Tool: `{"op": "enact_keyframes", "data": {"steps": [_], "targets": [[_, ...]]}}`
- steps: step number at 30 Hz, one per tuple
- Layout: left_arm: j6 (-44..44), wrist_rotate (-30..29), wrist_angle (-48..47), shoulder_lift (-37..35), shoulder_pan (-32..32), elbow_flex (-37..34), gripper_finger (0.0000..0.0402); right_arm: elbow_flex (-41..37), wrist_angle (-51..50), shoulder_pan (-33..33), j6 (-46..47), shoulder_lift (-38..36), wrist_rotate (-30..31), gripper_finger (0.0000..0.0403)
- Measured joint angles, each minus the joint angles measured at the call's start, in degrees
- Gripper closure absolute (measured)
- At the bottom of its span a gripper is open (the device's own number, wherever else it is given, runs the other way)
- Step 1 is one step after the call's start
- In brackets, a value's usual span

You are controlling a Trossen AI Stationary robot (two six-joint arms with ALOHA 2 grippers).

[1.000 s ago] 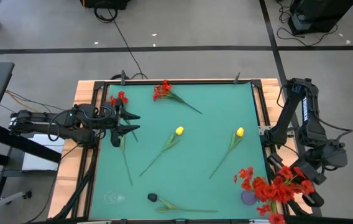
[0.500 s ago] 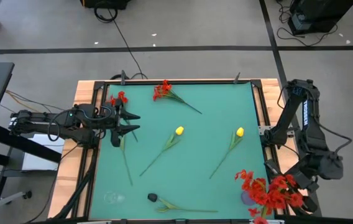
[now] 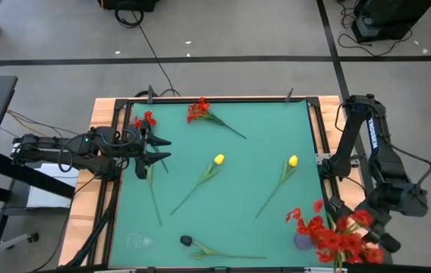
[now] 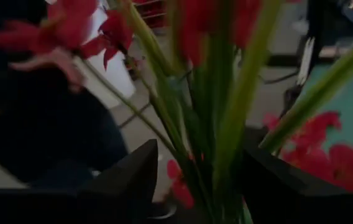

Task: Sort flowers into vase by color
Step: Put the bottom orange flowers into the violet vase

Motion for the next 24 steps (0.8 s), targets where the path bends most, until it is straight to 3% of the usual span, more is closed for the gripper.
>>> {"op": "enact_keyframes", "data": {"steps": [11,18,24], "targets": [[0.0,0.0,0.0,0.01,0.01,0.0,0.0214,0.0,-21.54,0.29,22.87,-1.98,-2.27,0.0199],[0.0,0.01,0.0,-0.01,0.01,0.0,0.0214,0.37,-18.08,0.35,22.94,-2.18,-2.93,0.0205],[0.0,0.0,0.0,0.01,0.01,0.0,0.0214,2.18,-21.31,0.34,22.41,-2.39,6.36,0.0205]]}}
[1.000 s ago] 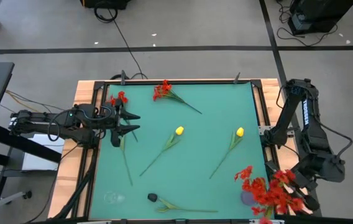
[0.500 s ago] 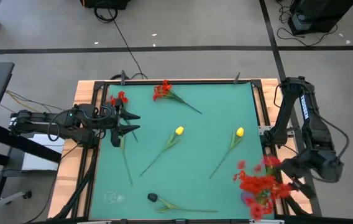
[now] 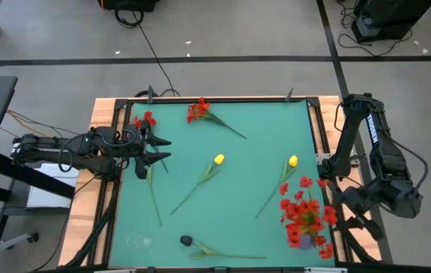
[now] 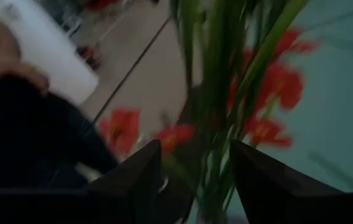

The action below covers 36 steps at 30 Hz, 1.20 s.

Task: Sort flowers into vase by color
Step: Put the bottom orange flowers into the violet vase

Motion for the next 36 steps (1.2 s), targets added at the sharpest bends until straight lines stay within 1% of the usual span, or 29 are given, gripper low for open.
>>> {"op": "enact_keyframes", "data": {"steps": [3,6,10,12,15,19,21,23,28,29,32,36], "targets": [[0.0,0.0,0.0,-0.01,-0.01,0.0,0.0214,0.2,1.77,-0.22,-3.08,0.0,5.14,0.0205],[0.02,0.01,0.0,0.0,0.0,0.0,0.0214,0.19,2.92,-1.19,-6.66,0.04,8.82,0.0206],[0.0,0.0,0.0,-0.02,-0.02,0.0,0.0214,0.19,5.96,-3.11,-12.51,0.04,11.31,0.0206],[0.0,0.01,0.0,-0.01,0.0,0.0,0.0214,0.2,9.16,-4.15,-16.15,0.04,11.17,0.0206],[0.0,0.0,0.0,-0.01,-0.01,0.0,0.0214,0.2,13.42,-5.73,-20.29,0.04,8.17,0.0206],[0.0,0.0,0.0,-0.02,0.0,0.0,0.0214,0.2,13.26,-7.52,-19.85,0.26,4.46,0.0213],[0.0,0.02,0.0,-0.02,0.0,0.0,0.0214,0.18,13.08,-8.03,-19.85,0.8,3.93,0.023],[0.0,0.01,0.0,0.0,-0.02,0.0,0.0214,0.16,12.99,-8.41,-19.86,1.22,3.78,0.0261],[0.0,0.01,0.0,0.0,-0.01,0.0,0.0214,0.16,11.49,-8.47,-19.9,1.18,3.48,0.0379],[0.01,0.0,0.0,0.0,-0.01,0.0,0.0214,0.16,11.12,-8.33,-20.01,1.18,2.84,0.0388],[0.02,0.0,0.0,-0.02,0.0,0.0,0.0214,0.16,10.09,-7.98,-19.67,1.18,-0.3,0.0386],[0.01,0.01,0.0,-0.01,0.0,0.0,0.0214,0.13,6.38,-6.93,-19.63,1.18,-5.72,0.0395]]}}
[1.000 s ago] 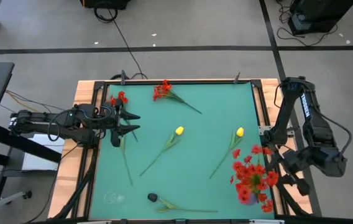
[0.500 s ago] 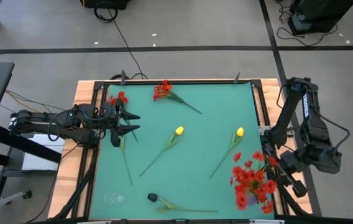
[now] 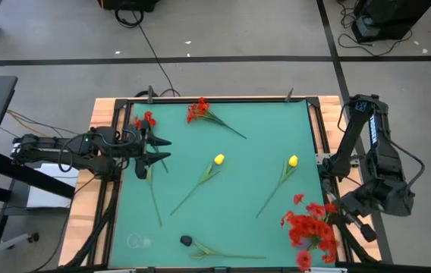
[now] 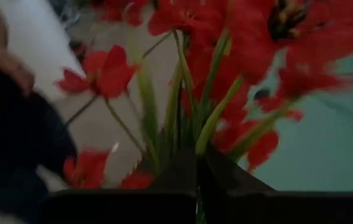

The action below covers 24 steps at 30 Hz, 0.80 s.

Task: Sort flowers into vase by color
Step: Put the bottom orange flowers into the violet vase

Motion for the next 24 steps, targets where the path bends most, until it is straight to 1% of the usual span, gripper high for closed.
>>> {"op": "enact_keyframes", "data": {"steps": [8,12,16,20,24], "targets": [[0.01,-0.01,0.0,-0.01,-0.02,0.0,0.0214,-0.01,-7.92,3.66,3.77,-0.04,-6.42,0.0391],[0.01,-0.01,0.0,0.0,-0.01,0.0,0.0214,-0.01,-8.64,4.37,6.16,-0.04,-9.36,0.0379],[-0.01,0.0,0.0,-0.01,0.0,0.0,0.0214,-0.04,-8.29,4.35,6.17,-0.04,-11.54,0.0342],[0.0,0.0,0.0,0.01,-0.01,0.0,0.0214,-0.07,-6.38,4.35,6.02,-0.86,-11.65,0.0287],[0.01,0.01,0.0,0.01,0.0,0.0,0.0214,-0.07,-3.47,4.37,6.05,-3.19,-11.61,0.0235]]}}
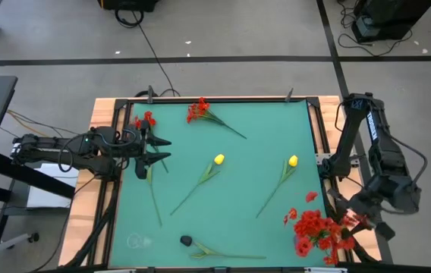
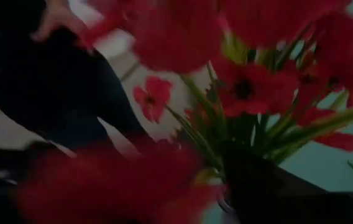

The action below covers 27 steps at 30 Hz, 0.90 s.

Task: Sort flowers into vase by color
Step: Put the bottom orange flowers into the violet vase, then put the left yellow tulip into the violet vase

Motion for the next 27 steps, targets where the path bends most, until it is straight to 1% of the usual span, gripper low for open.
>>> {"op": "enact_keyframes", "data": {"steps": [2,4,8,14,19,22,24,27], "targets": [[-0.02,-0.02,0.0,-0.02,-0.02,0.0,0.0214,0.0,1.08,-0.01,0.41,-1.61,0.02,0.0218],[0.0,-0.01,0.0,-0.02,-0.01,0.0,0.0214,0.0,1.84,-0.01,0.55,-3.32,0.24,0.0209],[-0.02,-0.01,-0.01,-0.02,-0.01,0.0,0.0214,0.0,3.73,-0.02,-1.28,-6.75,1.85,0.0207],[-0.02,-0.01,0.0,-0.01,-0.01,0.0,0.0214,0.0,8.26,-0.02,-7.47,-10.48,4.13,0.0207],[0.0,0.0,0.0,0.0,-0.02,0.0,0.0214,0.0,16.46,-0.02,-14.56,-12.83,7.49,0.0207],[-0.02,0.0,0.0,-0.02,0.0,0.0,0.0214,0.02,22.62,-0.02,-20.75,-13.7,12.42,0.0207],[-0.02,-0.02,0.0,-0.01,-0.01,0.0,0.0214,0.08,25.03,-0.08,-22.95,-13.94,18.62,0.0207],[-0.01,0.0,0.0,-0.01,-0.02,0.0,0.0214,0.09,24.7,-0.94,-23.22,-14.16,29.96,0.0207]]}}
